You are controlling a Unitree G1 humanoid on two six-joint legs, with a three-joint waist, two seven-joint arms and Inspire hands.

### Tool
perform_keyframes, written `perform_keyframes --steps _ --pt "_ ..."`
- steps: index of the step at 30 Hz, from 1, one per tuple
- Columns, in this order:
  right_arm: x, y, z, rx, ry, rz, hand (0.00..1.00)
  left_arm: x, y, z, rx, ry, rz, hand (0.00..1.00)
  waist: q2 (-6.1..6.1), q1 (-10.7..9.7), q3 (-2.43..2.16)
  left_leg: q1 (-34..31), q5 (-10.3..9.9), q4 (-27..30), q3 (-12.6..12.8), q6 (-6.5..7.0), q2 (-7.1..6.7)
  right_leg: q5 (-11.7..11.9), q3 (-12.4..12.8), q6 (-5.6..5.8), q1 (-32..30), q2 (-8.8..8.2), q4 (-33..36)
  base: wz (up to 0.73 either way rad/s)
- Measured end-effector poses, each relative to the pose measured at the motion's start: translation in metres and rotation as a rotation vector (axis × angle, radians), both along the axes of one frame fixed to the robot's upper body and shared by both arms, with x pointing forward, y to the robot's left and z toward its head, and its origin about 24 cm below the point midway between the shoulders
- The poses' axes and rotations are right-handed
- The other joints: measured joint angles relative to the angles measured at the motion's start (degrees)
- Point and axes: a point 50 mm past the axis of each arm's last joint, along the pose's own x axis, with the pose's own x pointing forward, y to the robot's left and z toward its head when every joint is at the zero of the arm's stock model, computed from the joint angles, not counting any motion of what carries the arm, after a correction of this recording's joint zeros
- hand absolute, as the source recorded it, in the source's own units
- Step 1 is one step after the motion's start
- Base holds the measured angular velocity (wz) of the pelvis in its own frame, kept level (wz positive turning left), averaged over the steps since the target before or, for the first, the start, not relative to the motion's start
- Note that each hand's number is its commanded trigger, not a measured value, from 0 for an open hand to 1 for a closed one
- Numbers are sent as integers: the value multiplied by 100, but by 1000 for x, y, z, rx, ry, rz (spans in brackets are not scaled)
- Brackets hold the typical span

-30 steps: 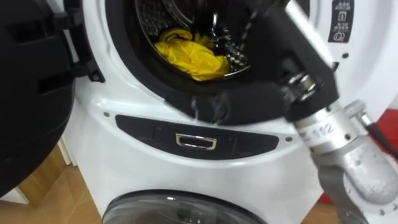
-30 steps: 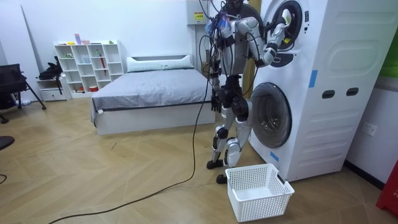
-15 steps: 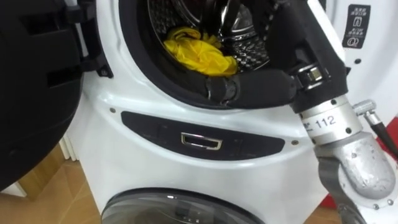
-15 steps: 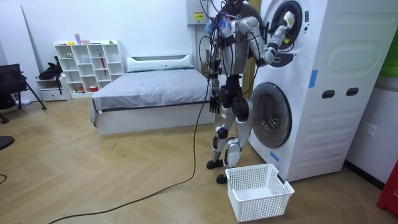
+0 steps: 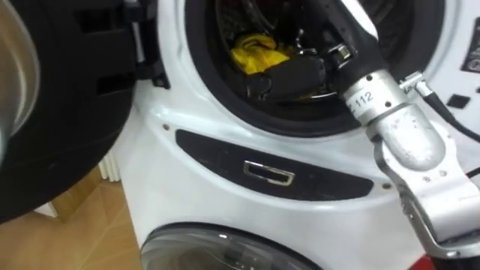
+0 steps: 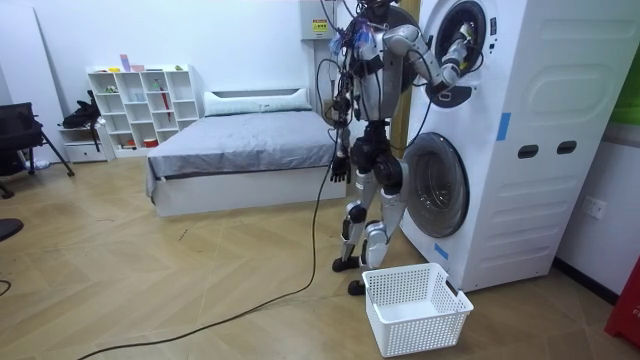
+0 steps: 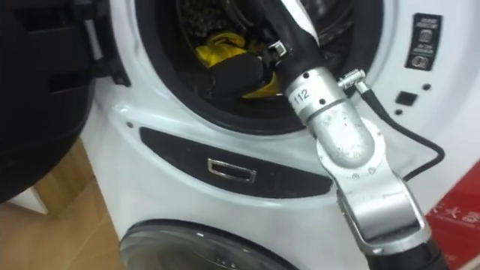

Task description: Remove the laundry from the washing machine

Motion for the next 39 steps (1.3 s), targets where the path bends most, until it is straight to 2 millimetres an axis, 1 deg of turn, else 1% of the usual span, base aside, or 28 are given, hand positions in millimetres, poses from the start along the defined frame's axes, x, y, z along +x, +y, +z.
perform_keyframes --steps 1,2,4,6,7,8,10,13,15,16,18,20,22,24,25,27,29,34,39 --pt "4 -4 -5 -25 20 -31 0 1 2 1 9 -6 8 0 -12 24 23 -2 2 -1 -56 3 -11 -9 -23 7 19 -4 -2 19" --pt "11 -7 -11 -32 60 -56 0 2 4 2 15 -10 14 0 -66 36 36 2 2 -1 -100 4 -18 -13 -43 11 39 -8 -3 16" --pt "20 -14 -15 -16 106 -89 0 1 6 3 21 -3 15 0 -102 93 64 3 3 0 -112 5 -18 -17 -61 10 38 -11 -2 4" --pt "24 -16 -13 -17 112 -106 0 -1 6 3 22 11 19 0 -123 81 62 -2 3 4 -118 6 -20 -17 -92 9 35 -22 4 -2" --pt "29 -18 -15 -22 122 -128 0 2 7 4 26 1 15 0 -136 82 68 -5 4 4 -149 7 -24 -19 -133 8 44 -27 3 14" --pt "32 -20 -17 -30 141 -146 0 5 7 5 31 -8 2 0 -158 87 62 -7 14 3 -170 21 -33 -23 -168 10 56 -37 1 17" --pt "35 -23 -22 -43 162 -162 0 7 7 5 36 -7 -15 0 -159 133 61 0 16 5 -184 24 -44 -33 -170 23 75 -43 -4 9" --pt "37 -25 -19 -57 166 -165 0 4 8 5 40 4 -2 0 -179 116 47 -6 16 6 -173 25 -55 -41 -176 32 81 -54 -3 1" --pt "37 -28 -19 -72 172 -167 0 1 9 5 43 9 6 0 -194 92 36 -9 16 11 -182 25 -65 -48 -200 42 89 -64 -8 5" --pt "37 -28 -18 -74 175 -164 0 -1 10 6 44 12 8 0 -199 46 32 -13 16 22 -240 25 -78 -53 -224 50 96 -75 -10 14" --pt "37 -28 -16 -84 177 -156 0 -4 10 6 43 18 11 0 -200 -15 31 -22 19 22 -265 30 -97 -62 -249 63 101 -91 -6 13" --pt "41 -36 -14 -109 194 -165 0 -4 12 6 36 18 17 0 -219 -54 18 -36 24 22 -331 39 -125 -74 -341 83 121 -122 -7 17" --pt "42 -41 -14 -130 205 -175 0 -4 13 6 31 20 14 0 -266 -85 -10 -25 27 22 -348 44 -139 -84 -349 96 132 -130 1 14" --pt "44 -42 -15 -136 217 -176 0 -6 12 6 17 29 16 0 -255 -125 11 -7 27 24 -401 44 -151 -89 -368 106 173 -137 -3 10" --pt "44 -43 -15 -143 222 -174 0 -7 12 6 11 34 17 0 -281 -178 12 -16 27 24 -406 45 -160 -100 -413 118 181 -147 1 17" --pt "44 -48 -13 -164 227 -183 0 -7 12 6 -5 39 25 0 -317 -190 12 -67 25 68 -407 57 -167 -104 -434 123 168 -154 -3 14" --pt "44 -55 -12 -218 230 -213 0 -6 11 6 -16 30 38 0 -328 -209 16 -137 -15 178 -411 114 -173 -104 -492 131 150 -167 1 11" --pt "47 -57 -8 -266 261 -185 0 -8 14 7 -21 29 76 0 -329 -261 14 -229 -28 202 -410 137 -202 -93 -488 169 64 -200 26 1" --pt "47 -55 -9 -317 314 -141 0 -5 18 8 -24 38 96 0 -343 -339 2 -208 -35 194 -412 157 -227 -74 -497 199 90 -220 39 0"
